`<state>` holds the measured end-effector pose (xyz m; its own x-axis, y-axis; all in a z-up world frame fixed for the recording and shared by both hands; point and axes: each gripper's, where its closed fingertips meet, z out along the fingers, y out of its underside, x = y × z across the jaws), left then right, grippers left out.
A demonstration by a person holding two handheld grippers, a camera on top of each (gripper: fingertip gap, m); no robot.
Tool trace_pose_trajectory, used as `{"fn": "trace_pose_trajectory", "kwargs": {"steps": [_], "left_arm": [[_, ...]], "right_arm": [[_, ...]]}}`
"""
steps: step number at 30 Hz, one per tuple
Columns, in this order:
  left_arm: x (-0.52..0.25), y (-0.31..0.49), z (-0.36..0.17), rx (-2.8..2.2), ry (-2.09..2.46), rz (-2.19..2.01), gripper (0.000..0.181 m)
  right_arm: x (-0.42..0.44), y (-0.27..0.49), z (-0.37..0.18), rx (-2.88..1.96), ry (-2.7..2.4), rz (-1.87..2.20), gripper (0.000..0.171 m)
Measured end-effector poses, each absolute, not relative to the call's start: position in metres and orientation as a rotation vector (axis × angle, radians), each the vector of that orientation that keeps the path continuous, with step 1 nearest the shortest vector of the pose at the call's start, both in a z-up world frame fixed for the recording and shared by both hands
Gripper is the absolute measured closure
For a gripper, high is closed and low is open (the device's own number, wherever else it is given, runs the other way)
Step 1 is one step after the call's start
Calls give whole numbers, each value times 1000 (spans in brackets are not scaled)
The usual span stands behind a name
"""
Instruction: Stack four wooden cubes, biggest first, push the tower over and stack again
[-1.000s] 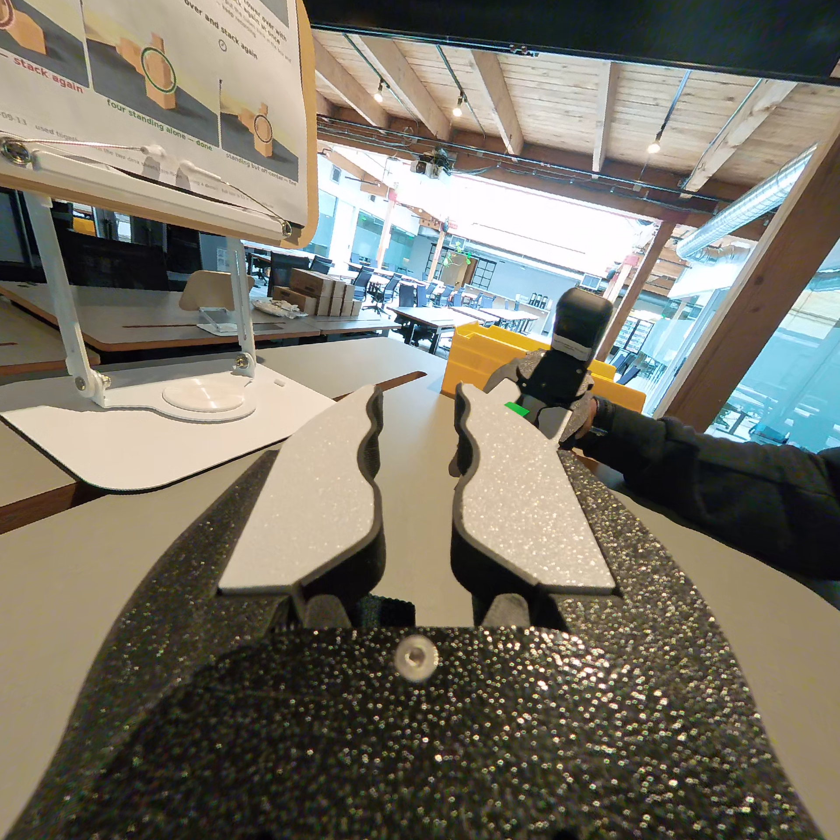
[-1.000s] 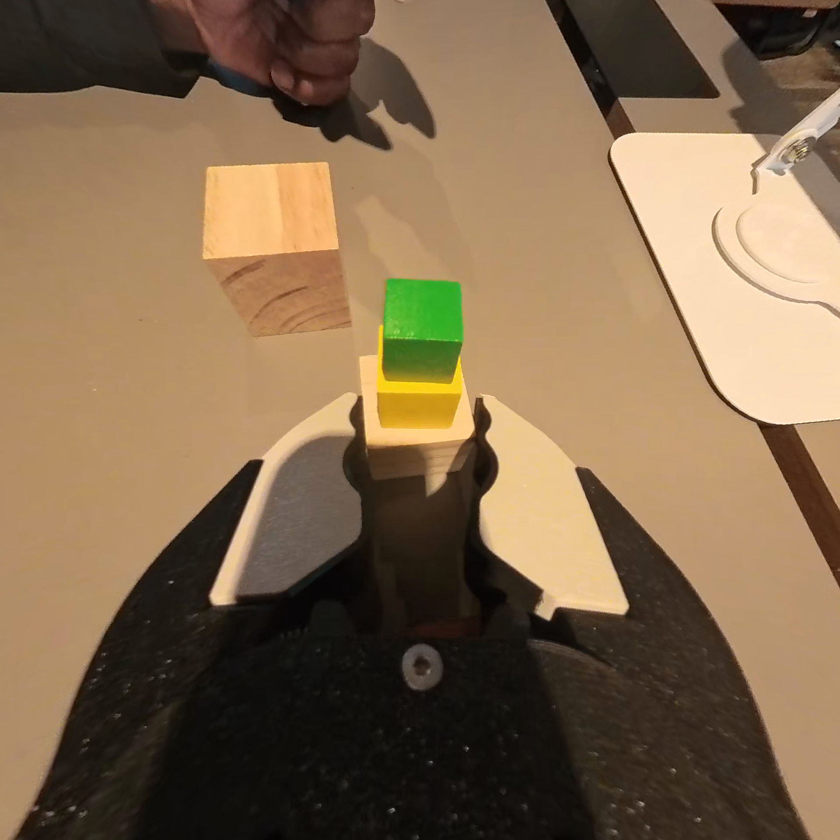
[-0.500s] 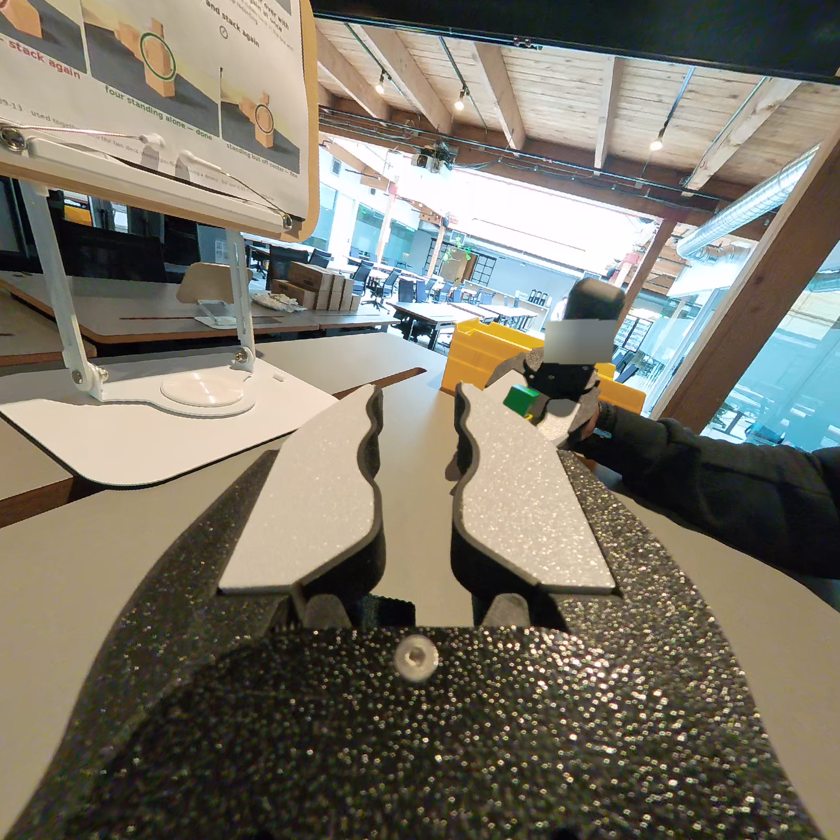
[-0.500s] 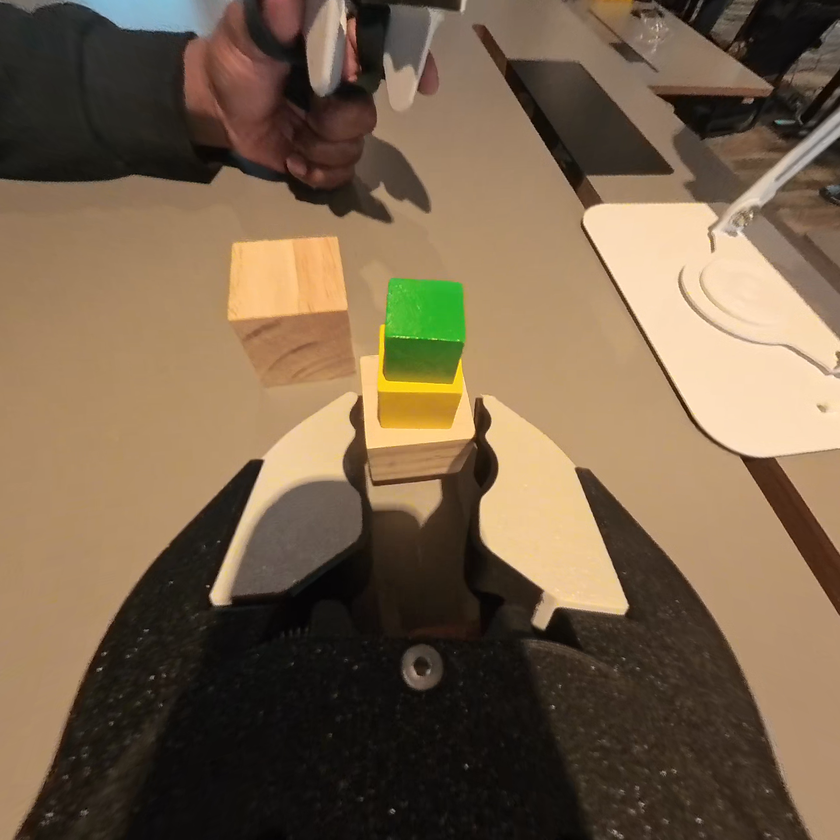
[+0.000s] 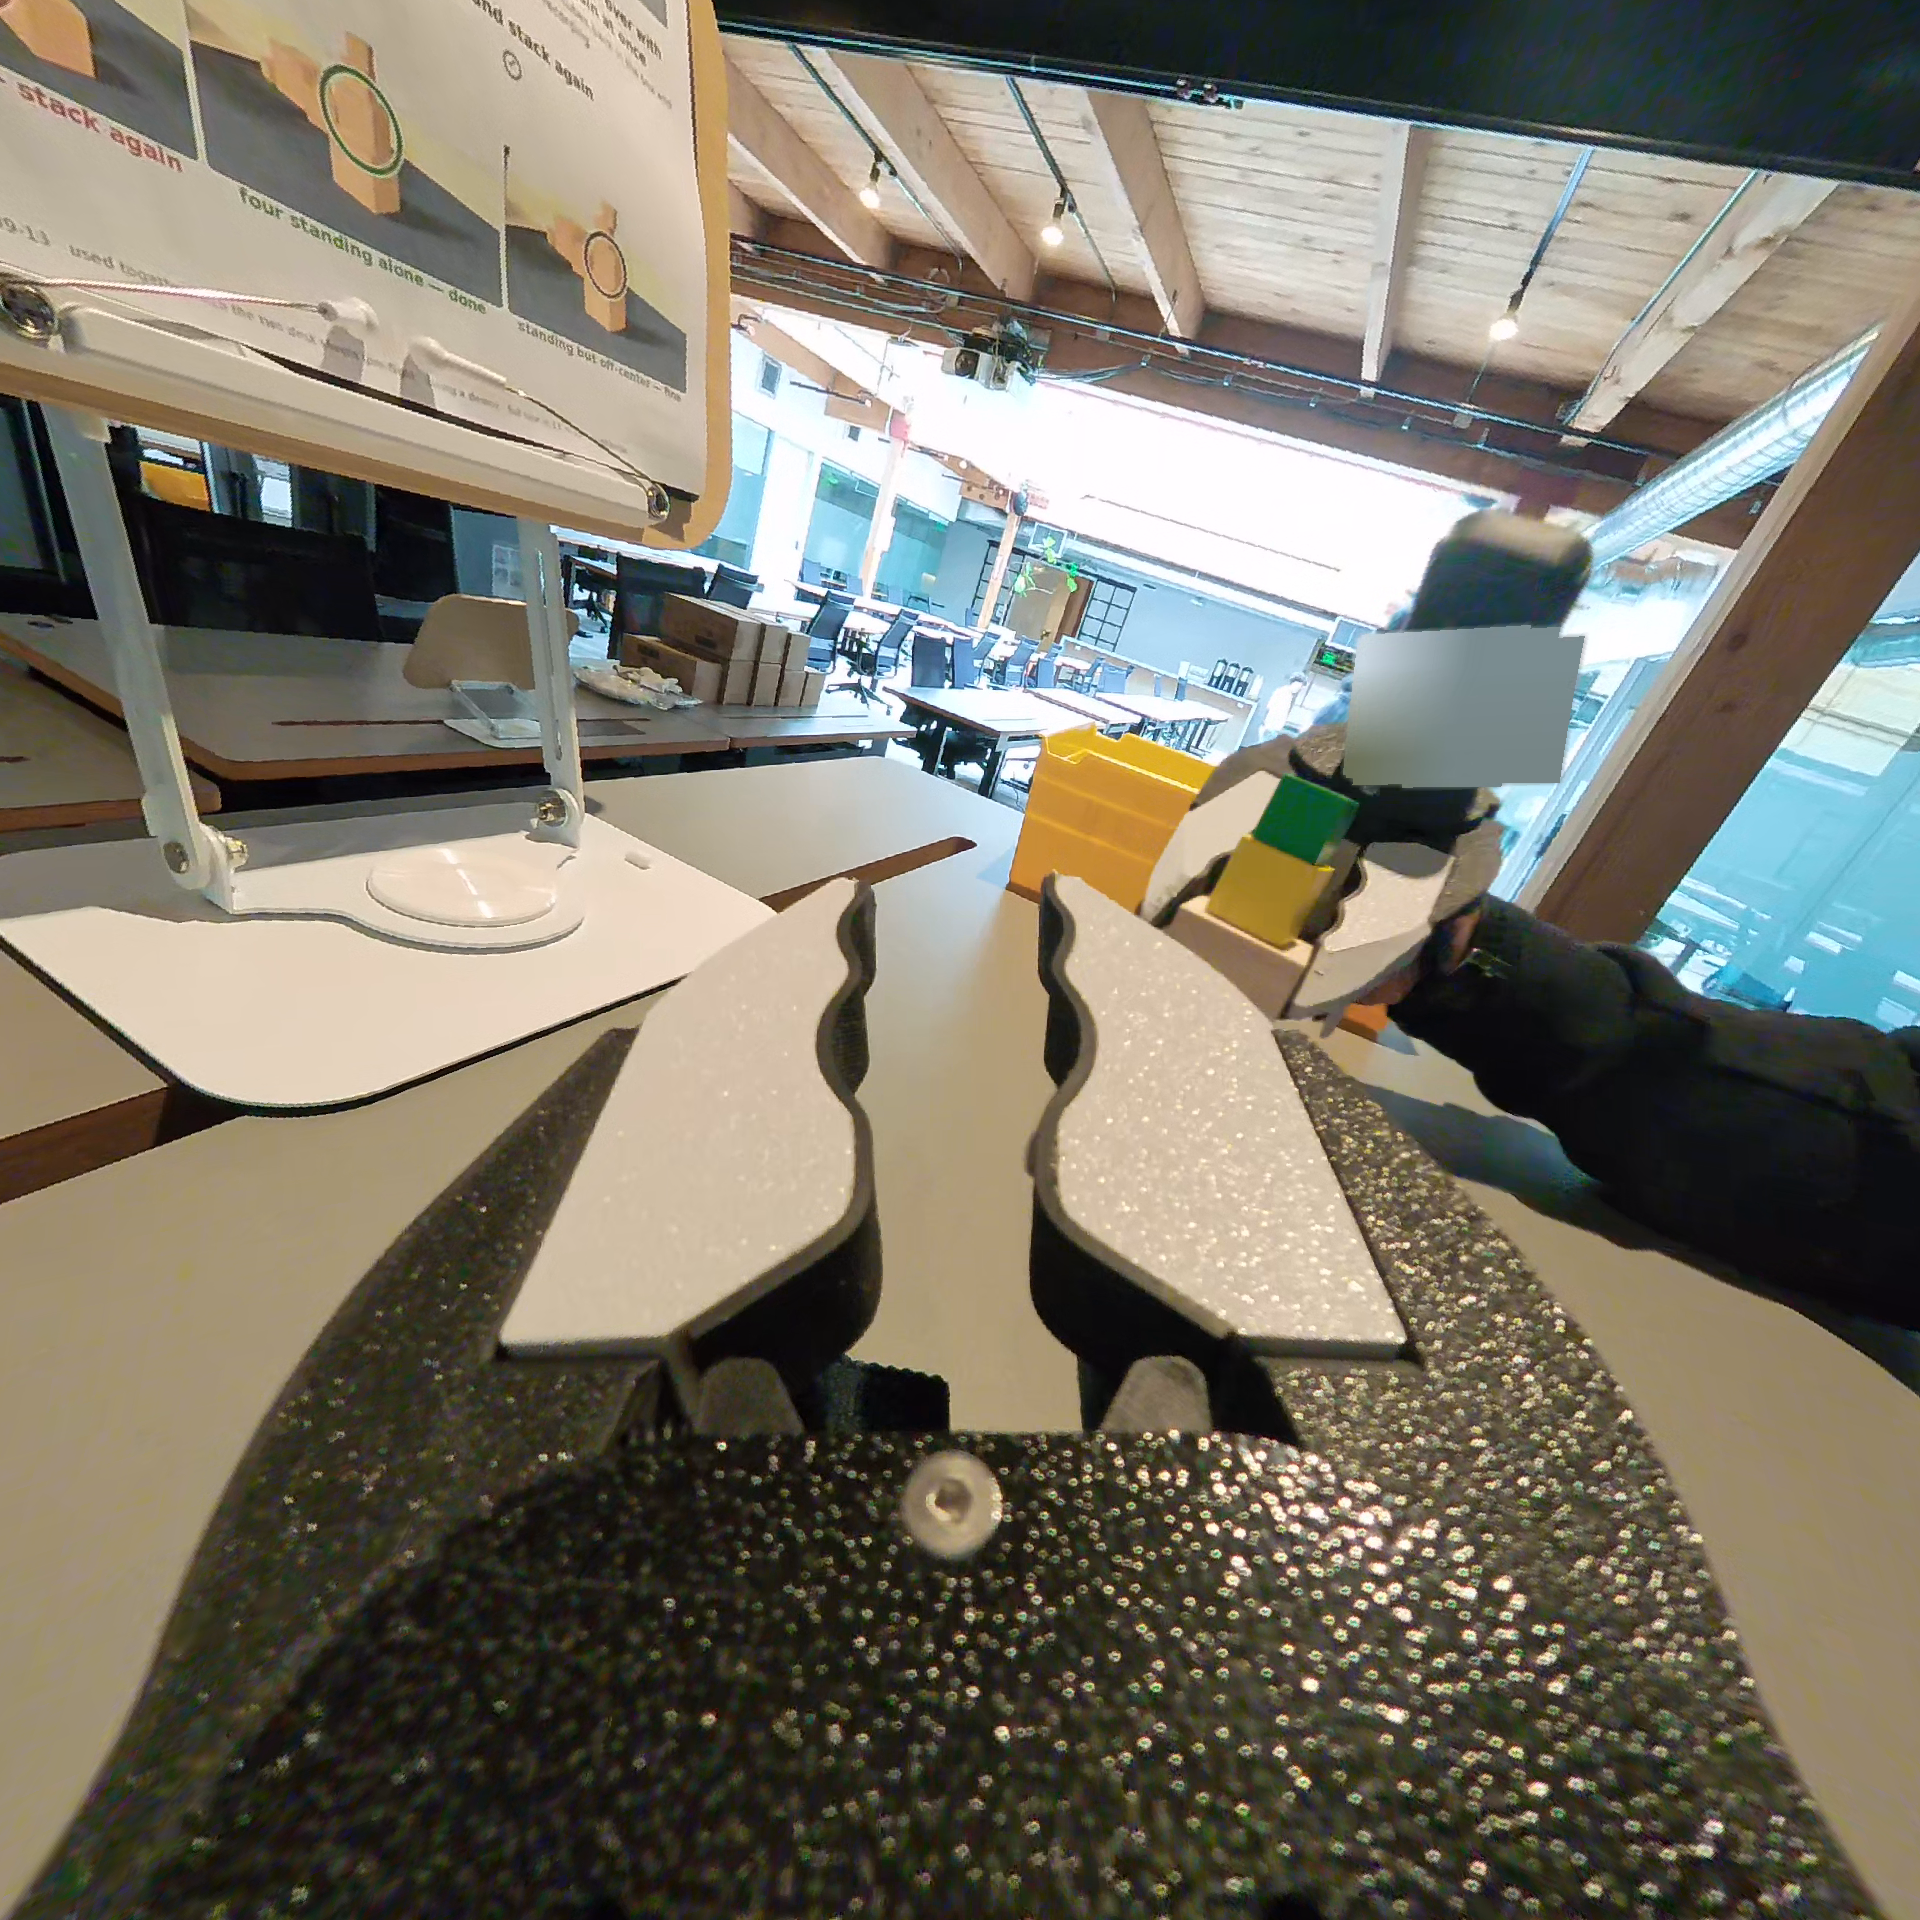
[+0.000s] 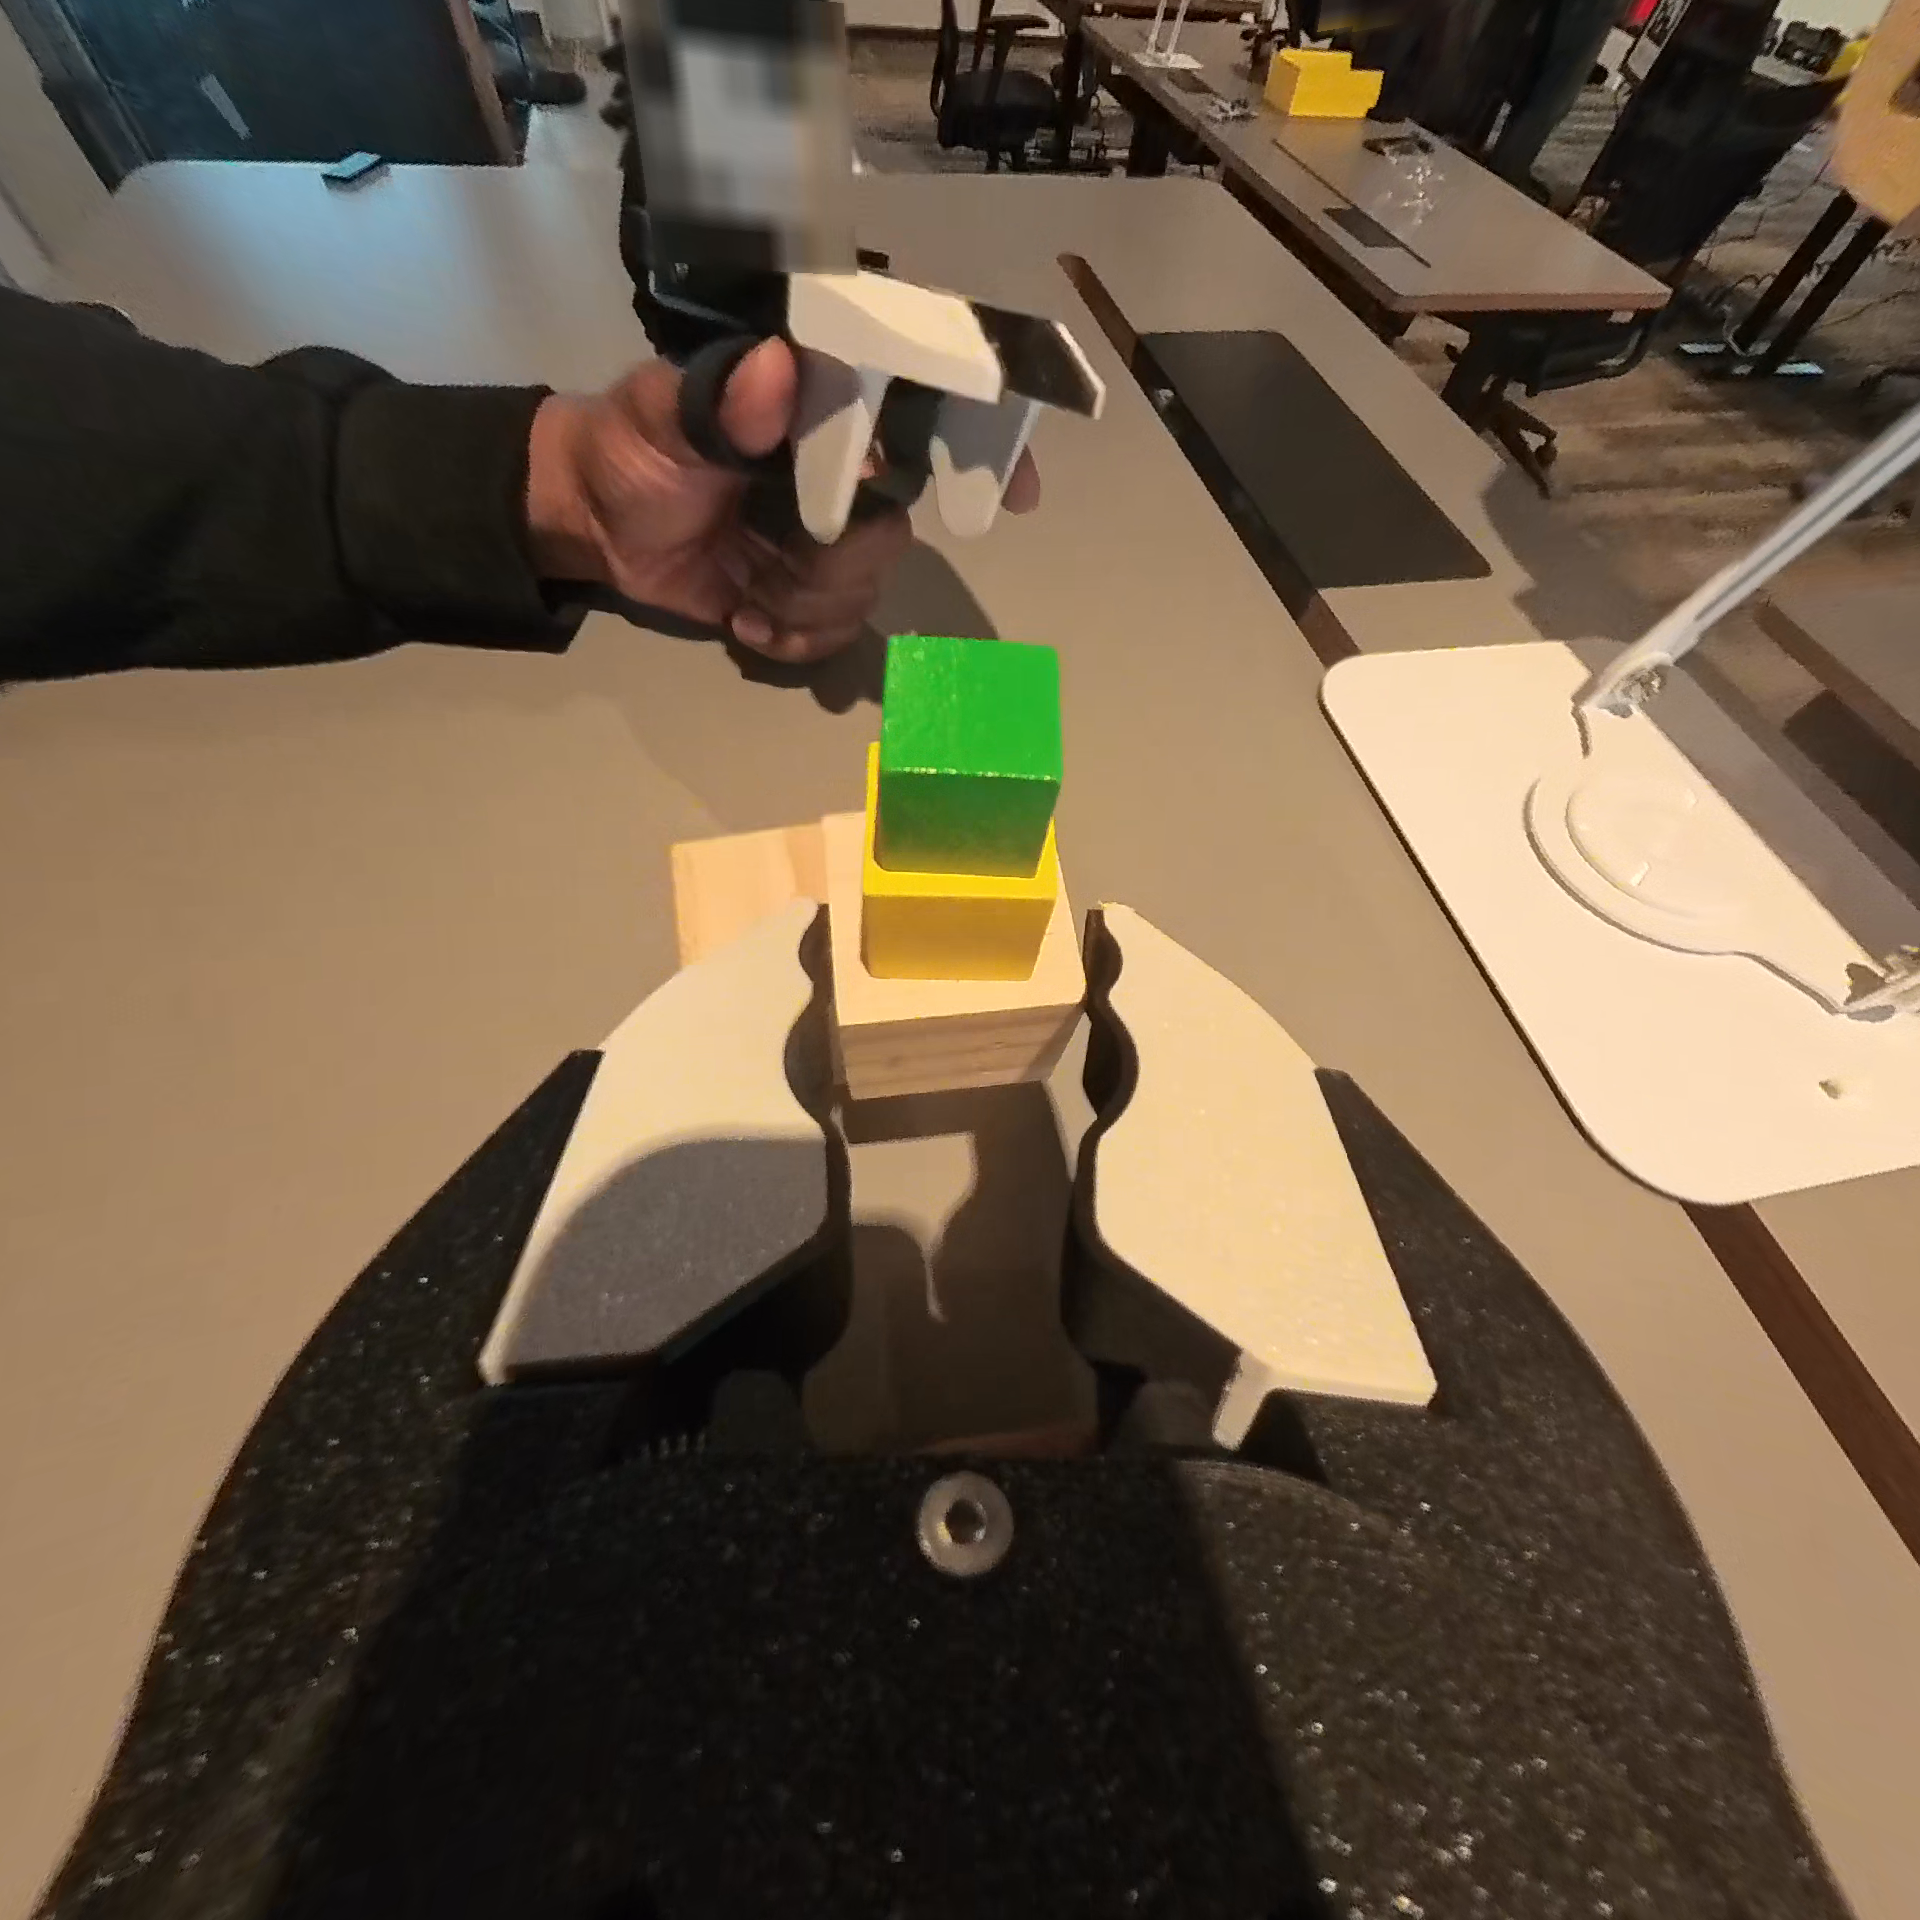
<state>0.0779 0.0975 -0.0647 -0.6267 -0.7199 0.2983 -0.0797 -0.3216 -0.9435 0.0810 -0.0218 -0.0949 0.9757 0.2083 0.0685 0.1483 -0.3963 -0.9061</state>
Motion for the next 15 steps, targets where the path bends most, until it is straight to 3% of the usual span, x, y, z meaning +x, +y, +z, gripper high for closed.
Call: {"fn": "trace_pose_trajectory", "kwargs": {"steps": [15], "left_arm": [[79,98,-65,-1034,1492,-2002,152]], "right_arm": [[39,1,-109,-2019,-345,106,125]]}}
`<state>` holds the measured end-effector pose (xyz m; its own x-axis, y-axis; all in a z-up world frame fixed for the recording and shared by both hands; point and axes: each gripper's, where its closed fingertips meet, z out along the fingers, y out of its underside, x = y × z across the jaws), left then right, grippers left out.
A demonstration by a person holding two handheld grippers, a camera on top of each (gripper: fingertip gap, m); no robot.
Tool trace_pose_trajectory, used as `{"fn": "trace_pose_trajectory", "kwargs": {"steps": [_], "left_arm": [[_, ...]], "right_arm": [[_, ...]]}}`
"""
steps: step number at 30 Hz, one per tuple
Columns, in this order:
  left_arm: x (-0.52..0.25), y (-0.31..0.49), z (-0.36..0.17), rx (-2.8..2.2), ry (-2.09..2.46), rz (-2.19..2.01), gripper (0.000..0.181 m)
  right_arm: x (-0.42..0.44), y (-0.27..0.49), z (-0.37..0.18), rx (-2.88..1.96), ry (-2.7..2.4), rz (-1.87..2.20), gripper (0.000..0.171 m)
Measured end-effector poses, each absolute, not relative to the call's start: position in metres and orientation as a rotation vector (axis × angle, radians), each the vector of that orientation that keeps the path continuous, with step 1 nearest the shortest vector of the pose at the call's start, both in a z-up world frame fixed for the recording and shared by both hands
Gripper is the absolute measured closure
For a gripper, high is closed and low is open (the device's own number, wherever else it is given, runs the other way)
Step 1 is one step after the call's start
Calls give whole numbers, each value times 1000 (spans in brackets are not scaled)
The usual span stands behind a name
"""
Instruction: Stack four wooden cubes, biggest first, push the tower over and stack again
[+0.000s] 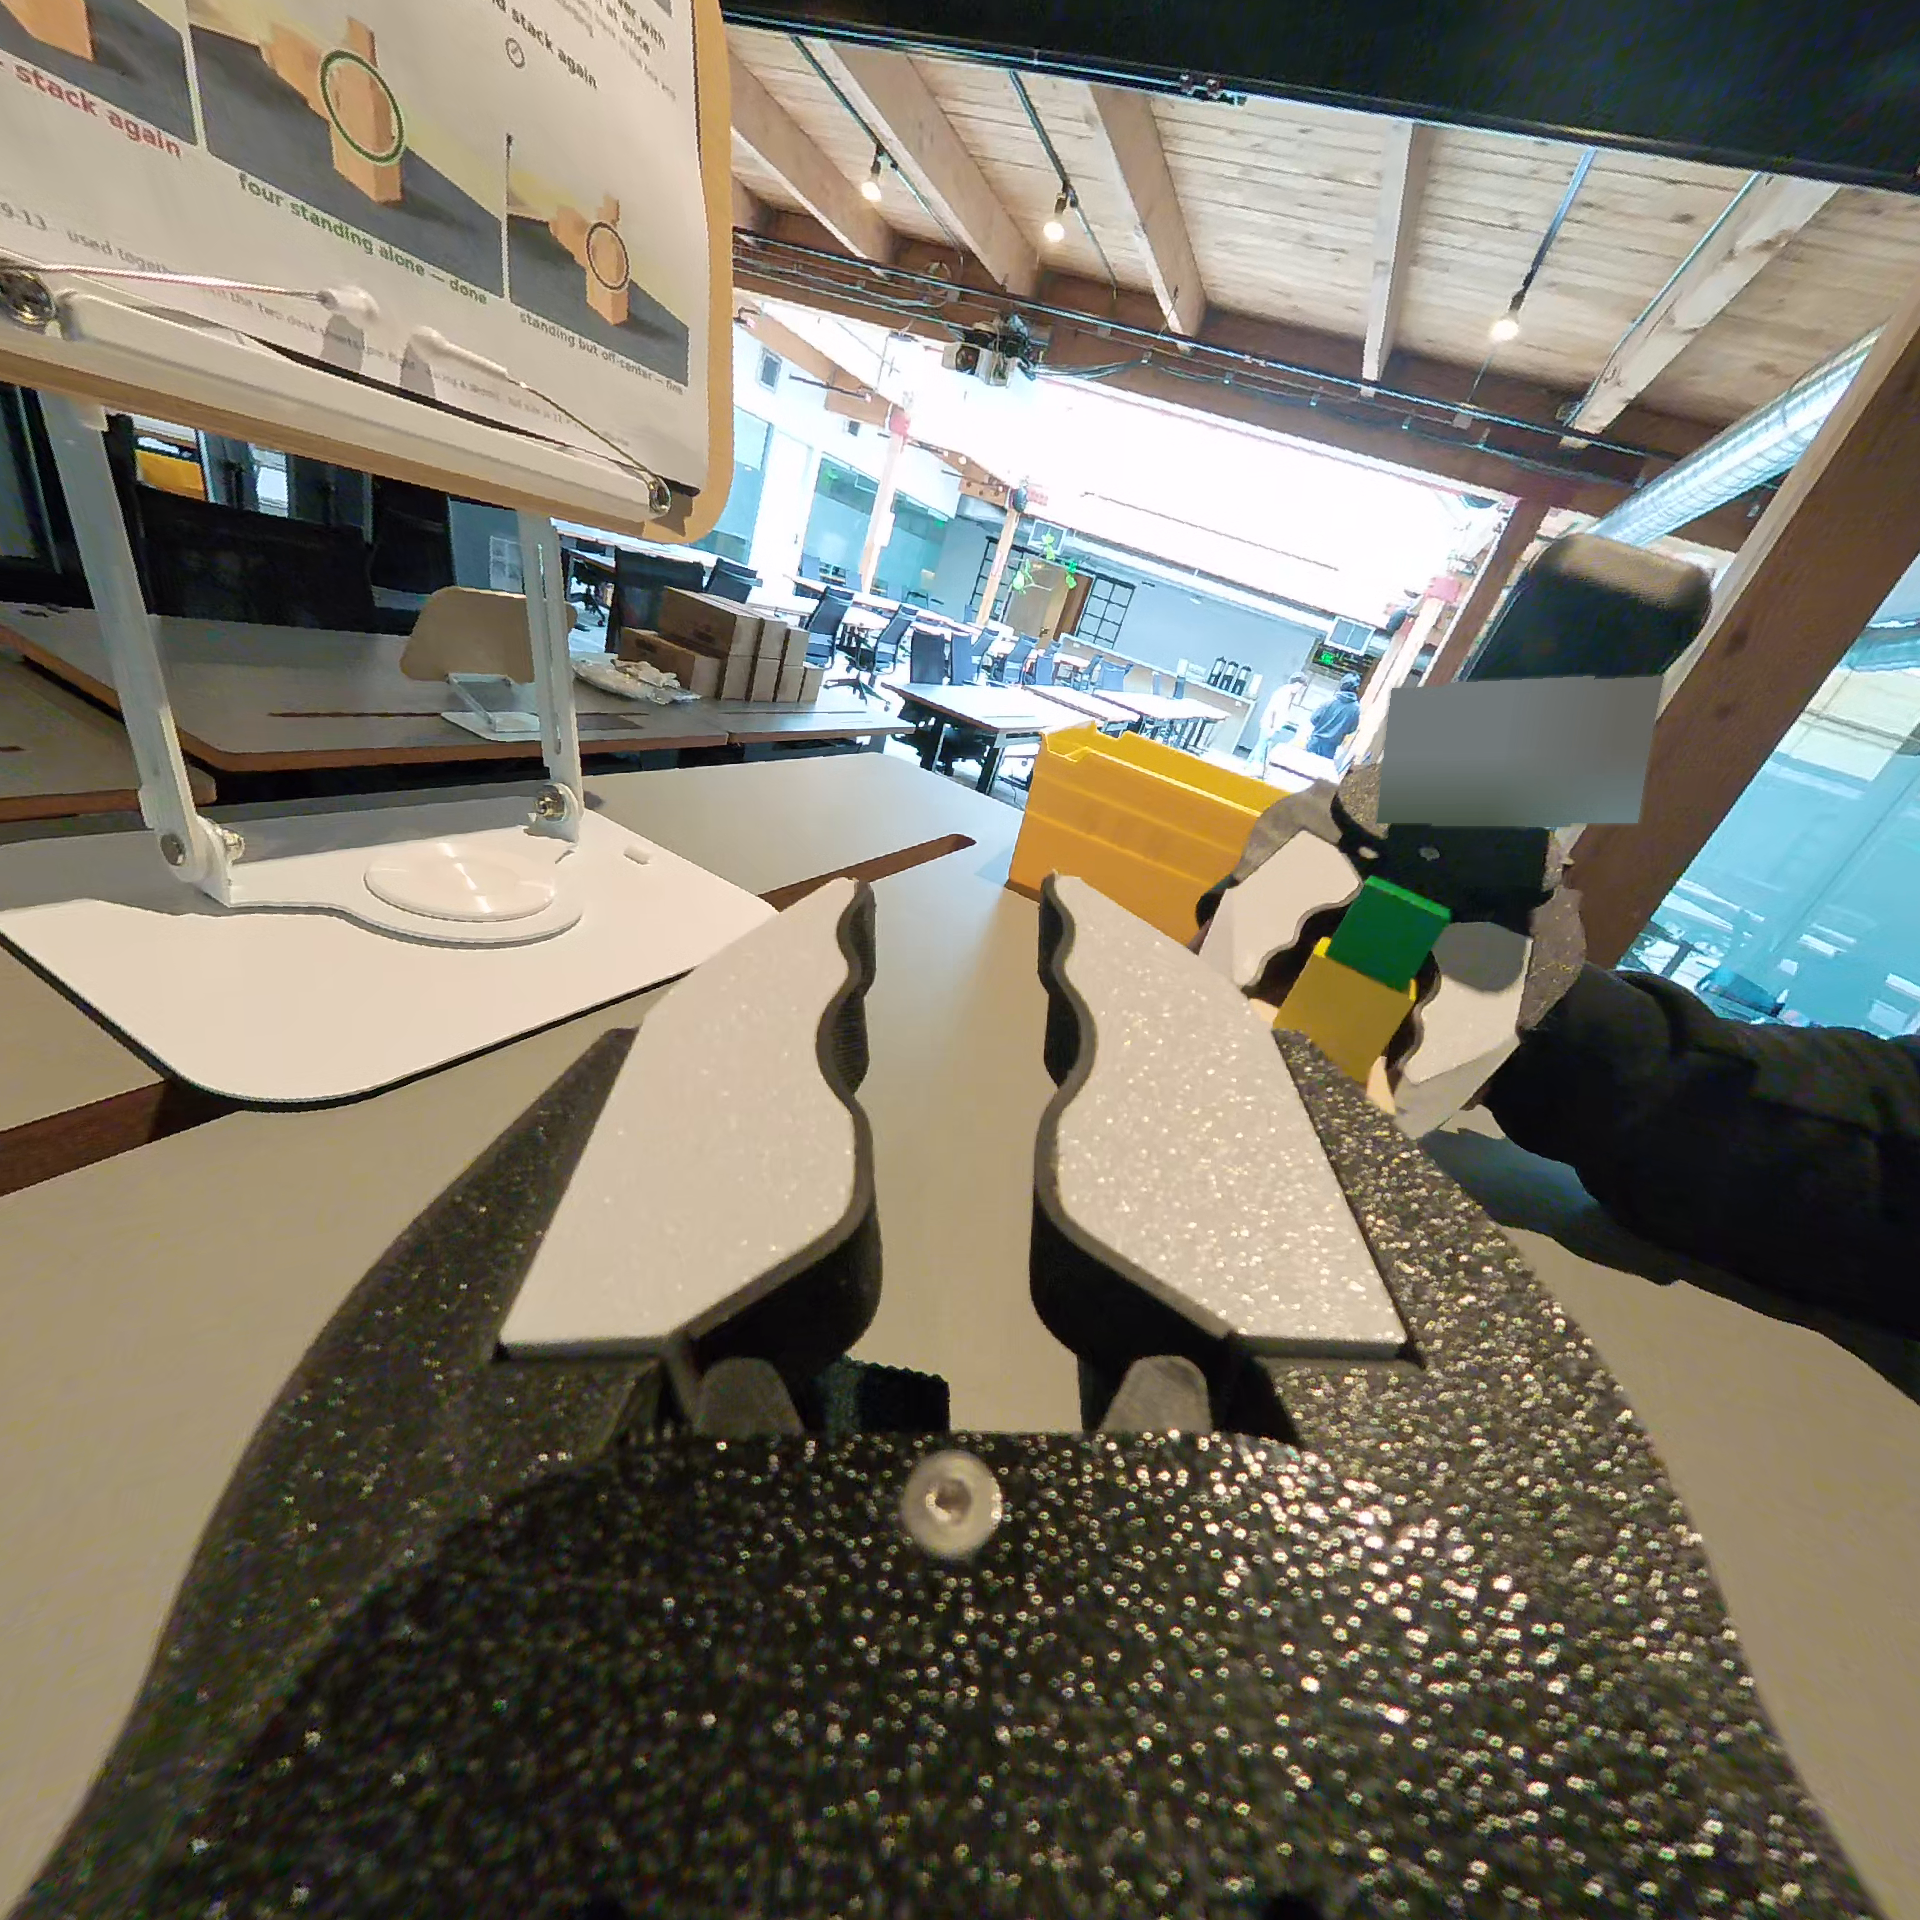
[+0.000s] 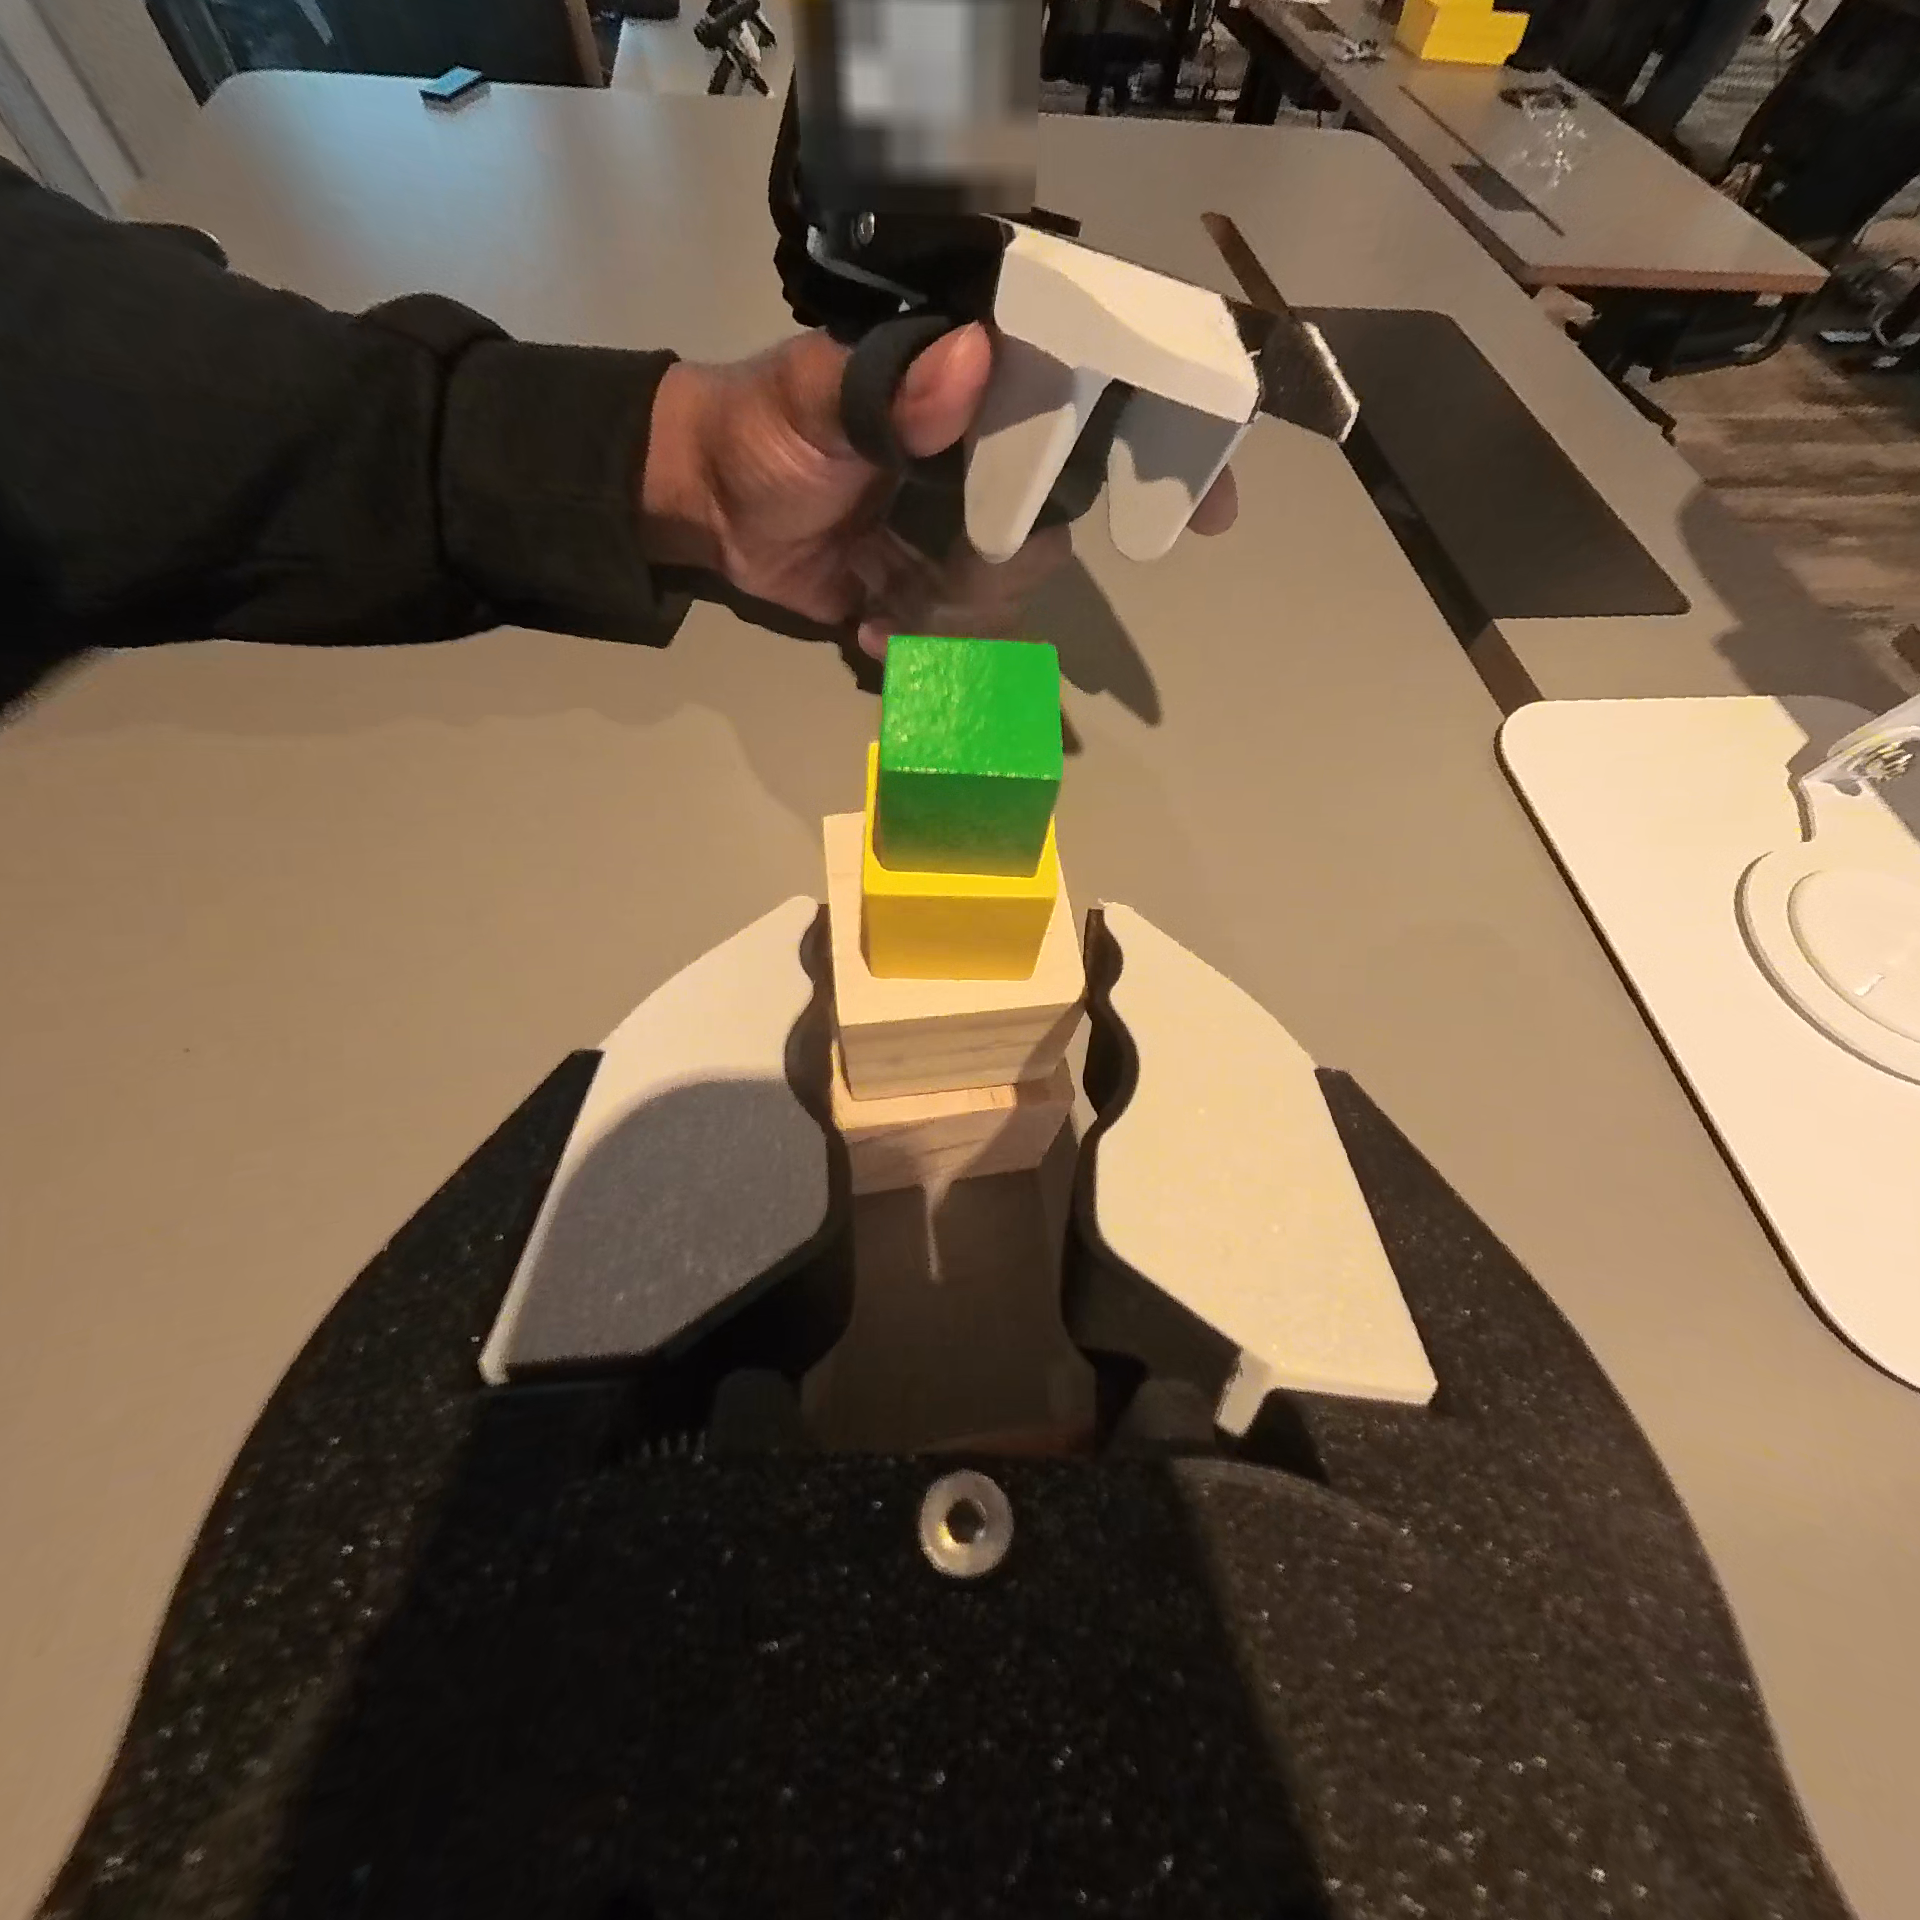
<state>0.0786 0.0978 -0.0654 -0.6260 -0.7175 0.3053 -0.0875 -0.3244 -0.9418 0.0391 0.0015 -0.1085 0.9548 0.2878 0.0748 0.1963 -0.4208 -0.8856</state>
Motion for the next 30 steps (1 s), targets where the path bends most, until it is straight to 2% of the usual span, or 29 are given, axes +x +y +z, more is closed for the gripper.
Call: {"fn": "trace_pose_trajectory", "kwargs": {"steps": [30], "left_arm": [[80,97,-66,-1041,1502,-1999,152]], "right_arm": [[38,8,-111,-2005,-342,54,125]]}}
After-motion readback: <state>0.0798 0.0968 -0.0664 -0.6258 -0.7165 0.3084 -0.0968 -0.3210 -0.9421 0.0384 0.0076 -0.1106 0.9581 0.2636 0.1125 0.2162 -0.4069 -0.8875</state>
